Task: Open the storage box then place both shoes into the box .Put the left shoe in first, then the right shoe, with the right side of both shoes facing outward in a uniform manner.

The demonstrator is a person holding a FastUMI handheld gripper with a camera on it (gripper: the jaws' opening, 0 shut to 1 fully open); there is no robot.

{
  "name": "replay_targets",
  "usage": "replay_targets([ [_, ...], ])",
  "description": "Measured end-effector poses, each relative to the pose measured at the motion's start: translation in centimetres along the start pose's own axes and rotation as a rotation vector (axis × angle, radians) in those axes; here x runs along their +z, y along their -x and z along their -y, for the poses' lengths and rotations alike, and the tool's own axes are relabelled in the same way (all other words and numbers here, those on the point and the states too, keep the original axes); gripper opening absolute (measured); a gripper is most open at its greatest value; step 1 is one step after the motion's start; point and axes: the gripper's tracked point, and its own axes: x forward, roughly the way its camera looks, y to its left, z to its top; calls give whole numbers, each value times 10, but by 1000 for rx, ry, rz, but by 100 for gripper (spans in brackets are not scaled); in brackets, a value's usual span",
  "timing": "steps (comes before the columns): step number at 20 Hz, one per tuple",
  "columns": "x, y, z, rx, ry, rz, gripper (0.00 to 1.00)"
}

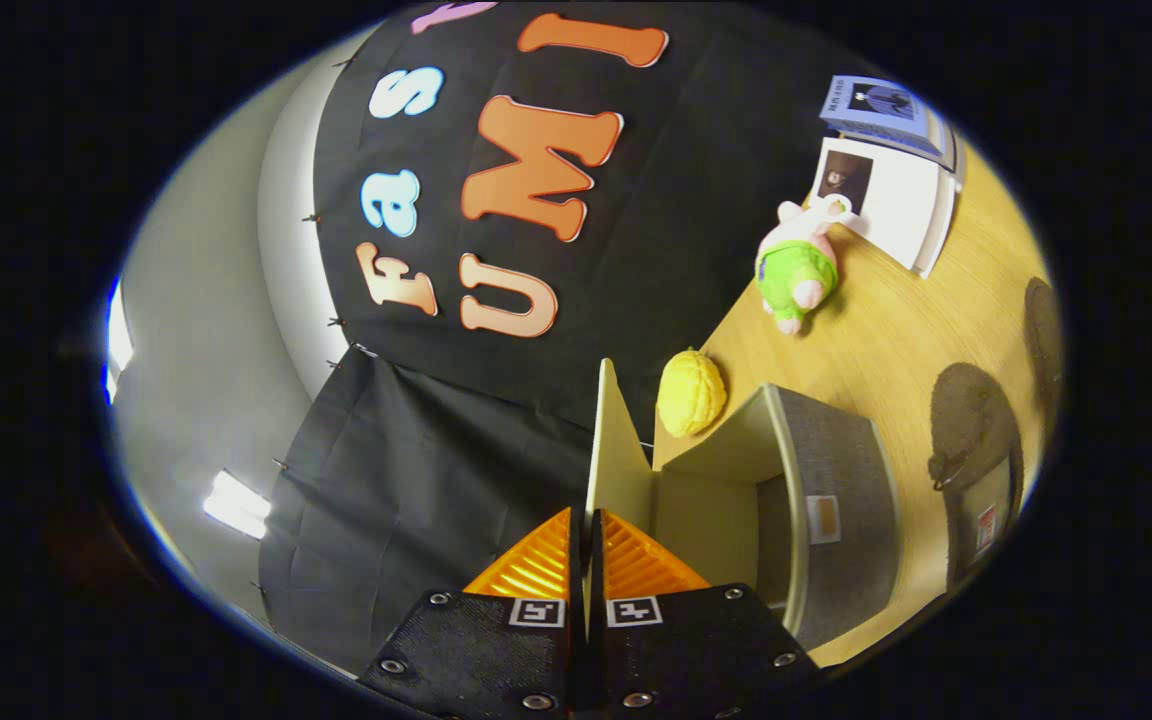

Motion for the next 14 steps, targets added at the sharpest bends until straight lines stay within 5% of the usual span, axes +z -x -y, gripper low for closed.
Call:
replay_targets([
  [11, -70, -70, -80, -48, 277, -45, 3],
  [12, -78, -75, -85, -43, 288, -55, 6],
  [14, -90, -80, -89, -51, 315, -64, 36],
])
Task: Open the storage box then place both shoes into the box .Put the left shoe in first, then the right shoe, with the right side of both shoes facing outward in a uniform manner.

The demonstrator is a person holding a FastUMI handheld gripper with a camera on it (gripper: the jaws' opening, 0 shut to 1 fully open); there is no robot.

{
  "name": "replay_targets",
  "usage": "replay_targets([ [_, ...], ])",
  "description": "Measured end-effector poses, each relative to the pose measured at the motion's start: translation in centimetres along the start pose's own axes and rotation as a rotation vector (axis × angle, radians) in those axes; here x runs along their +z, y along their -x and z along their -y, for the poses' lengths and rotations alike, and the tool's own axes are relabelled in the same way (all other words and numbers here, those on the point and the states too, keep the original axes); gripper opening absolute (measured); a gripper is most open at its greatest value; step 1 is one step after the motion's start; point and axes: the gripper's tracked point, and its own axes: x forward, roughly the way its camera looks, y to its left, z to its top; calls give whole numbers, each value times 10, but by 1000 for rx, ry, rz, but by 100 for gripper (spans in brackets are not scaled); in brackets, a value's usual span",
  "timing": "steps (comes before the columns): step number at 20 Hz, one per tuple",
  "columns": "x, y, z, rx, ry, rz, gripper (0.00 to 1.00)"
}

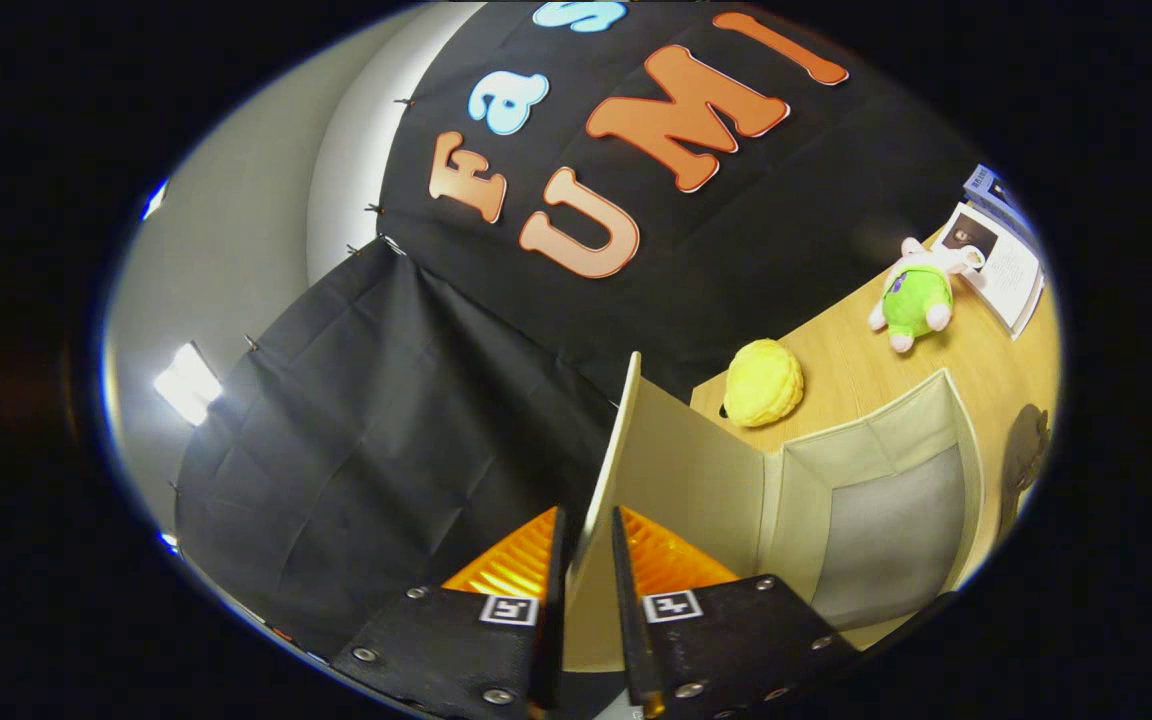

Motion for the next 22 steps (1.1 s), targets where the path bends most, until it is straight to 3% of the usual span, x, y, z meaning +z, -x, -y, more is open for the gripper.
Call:
replay_targets([
  [4, -2, -4, 11, -73, 67, 21, 97],
  [10, 26, 33, 75, -302, 192, 102, 98],
  [17, 59, 131, 199, -685, 375, 149, 98],
  [22, 59, 189, 275, -903, 452, 130, 98],
])
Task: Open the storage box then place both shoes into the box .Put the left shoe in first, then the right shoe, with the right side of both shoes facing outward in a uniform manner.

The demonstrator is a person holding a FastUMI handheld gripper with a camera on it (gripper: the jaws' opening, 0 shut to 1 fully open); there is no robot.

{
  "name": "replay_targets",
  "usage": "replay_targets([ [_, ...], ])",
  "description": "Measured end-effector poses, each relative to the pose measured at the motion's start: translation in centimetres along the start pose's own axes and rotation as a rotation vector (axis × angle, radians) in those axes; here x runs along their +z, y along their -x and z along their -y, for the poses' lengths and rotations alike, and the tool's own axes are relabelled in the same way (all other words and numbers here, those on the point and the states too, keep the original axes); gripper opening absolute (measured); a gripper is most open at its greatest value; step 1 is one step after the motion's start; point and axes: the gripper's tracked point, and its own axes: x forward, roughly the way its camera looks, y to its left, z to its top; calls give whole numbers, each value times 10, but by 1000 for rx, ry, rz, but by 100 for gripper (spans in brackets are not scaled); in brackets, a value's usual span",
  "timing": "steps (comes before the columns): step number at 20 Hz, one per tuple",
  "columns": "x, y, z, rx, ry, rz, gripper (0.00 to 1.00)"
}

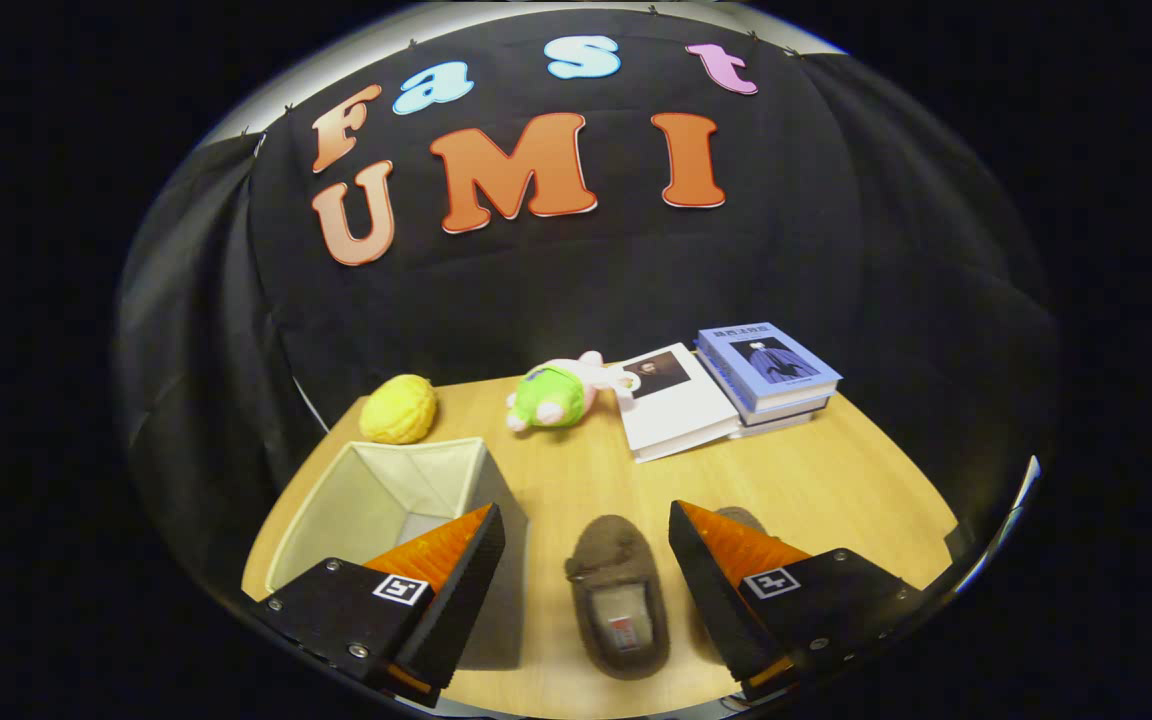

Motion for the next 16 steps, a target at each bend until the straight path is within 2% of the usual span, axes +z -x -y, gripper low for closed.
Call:
replay_targets([
  [4, -34, -12, 29, -53, 74, -61, 97],
  [7, -58, -23, 32, -33, 94, -115, 90],
  [8, -67, -27, 31, -25, 91, -137, 82],
  [12, -97, -41, 28, 9, 81, -219, 64],
  [16, -127, -53, 34, 7, 94, -300, 51],
])
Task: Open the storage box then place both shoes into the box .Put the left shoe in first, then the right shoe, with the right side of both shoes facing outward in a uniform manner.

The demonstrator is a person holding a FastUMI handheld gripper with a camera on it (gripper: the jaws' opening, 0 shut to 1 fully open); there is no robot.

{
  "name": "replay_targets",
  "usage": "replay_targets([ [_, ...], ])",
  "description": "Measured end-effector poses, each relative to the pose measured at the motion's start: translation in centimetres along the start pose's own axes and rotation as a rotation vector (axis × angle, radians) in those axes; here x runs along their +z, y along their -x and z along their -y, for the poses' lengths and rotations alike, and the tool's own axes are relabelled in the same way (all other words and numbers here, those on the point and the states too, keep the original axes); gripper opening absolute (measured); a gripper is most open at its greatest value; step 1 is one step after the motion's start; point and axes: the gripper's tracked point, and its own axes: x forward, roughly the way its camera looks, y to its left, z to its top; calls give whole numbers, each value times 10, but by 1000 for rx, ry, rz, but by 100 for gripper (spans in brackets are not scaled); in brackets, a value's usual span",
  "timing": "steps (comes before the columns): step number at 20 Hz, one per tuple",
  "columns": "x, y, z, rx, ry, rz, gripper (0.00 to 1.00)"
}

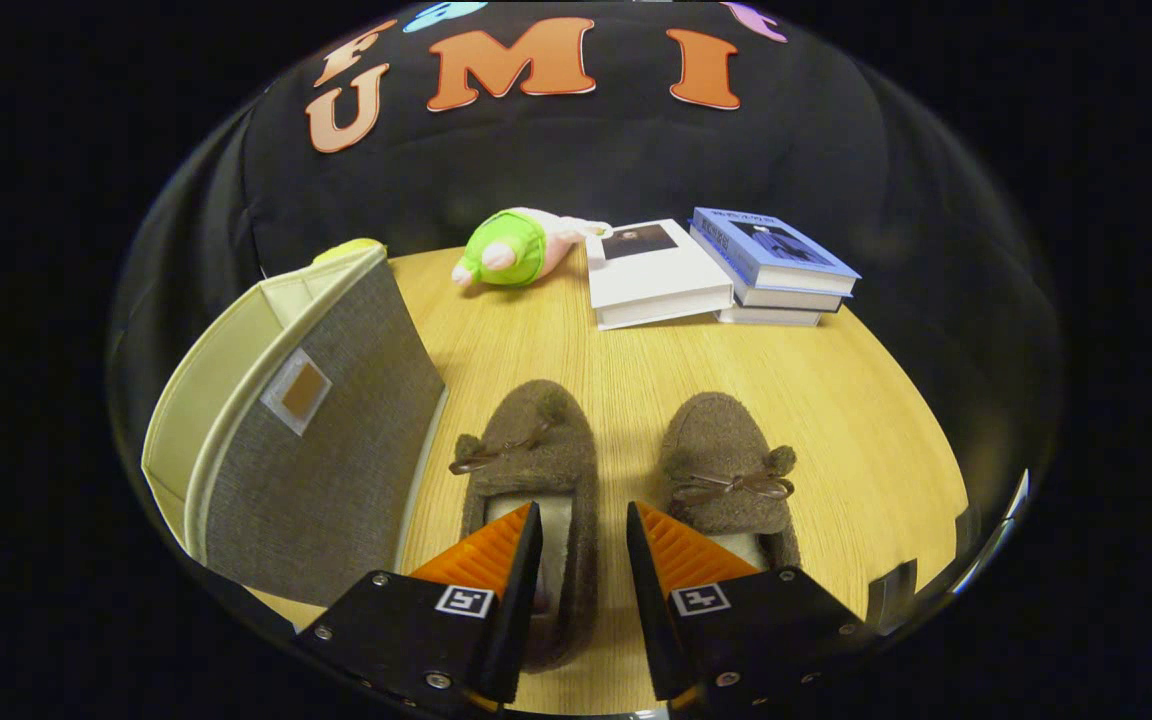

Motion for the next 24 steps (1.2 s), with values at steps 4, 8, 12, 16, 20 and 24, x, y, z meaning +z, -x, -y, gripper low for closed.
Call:
replay_targets([
  [4, -22, -17, -5, 26, -66, -81, 40],
  [8, -22, -27, -6, 35, -151, -99, 21],
  [12, -15, -24, -3, 30, -267, -101, 1],
  [16, 4, -8, -4, 17, -281, -68, 1],
  [20, 39, 16, -12, 28, -345, -3, 1],
  [24, 86, 53, -23, 30, -378, 96, 1],
])
